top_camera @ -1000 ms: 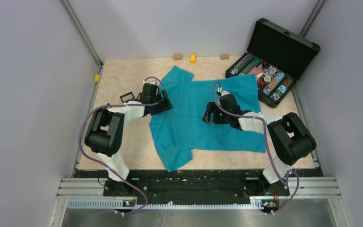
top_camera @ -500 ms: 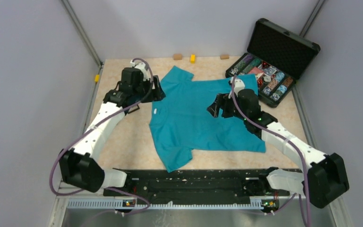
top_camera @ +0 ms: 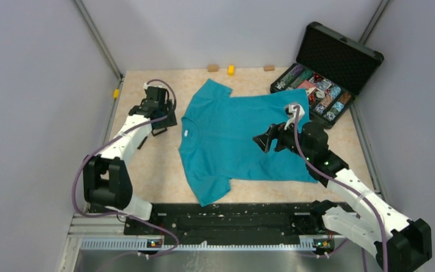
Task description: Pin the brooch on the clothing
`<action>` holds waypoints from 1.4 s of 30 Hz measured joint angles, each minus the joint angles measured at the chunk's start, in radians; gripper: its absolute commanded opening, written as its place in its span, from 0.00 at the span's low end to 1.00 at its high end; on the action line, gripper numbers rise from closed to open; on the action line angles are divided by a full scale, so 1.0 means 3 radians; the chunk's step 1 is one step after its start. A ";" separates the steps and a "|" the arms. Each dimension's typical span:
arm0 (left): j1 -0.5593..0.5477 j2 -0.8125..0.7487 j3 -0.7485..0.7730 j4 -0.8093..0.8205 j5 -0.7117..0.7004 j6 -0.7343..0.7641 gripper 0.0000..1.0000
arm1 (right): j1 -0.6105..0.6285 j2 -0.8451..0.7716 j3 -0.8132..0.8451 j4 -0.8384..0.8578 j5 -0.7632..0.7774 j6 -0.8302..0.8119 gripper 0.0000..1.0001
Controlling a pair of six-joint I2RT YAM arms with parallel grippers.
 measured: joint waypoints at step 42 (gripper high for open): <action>0.0262 0.1537 0.0544 0.0696 -0.0685 0.0072 0.57 | 0.0000 0.0072 -0.0362 0.0698 -0.0498 -0.0051 0.81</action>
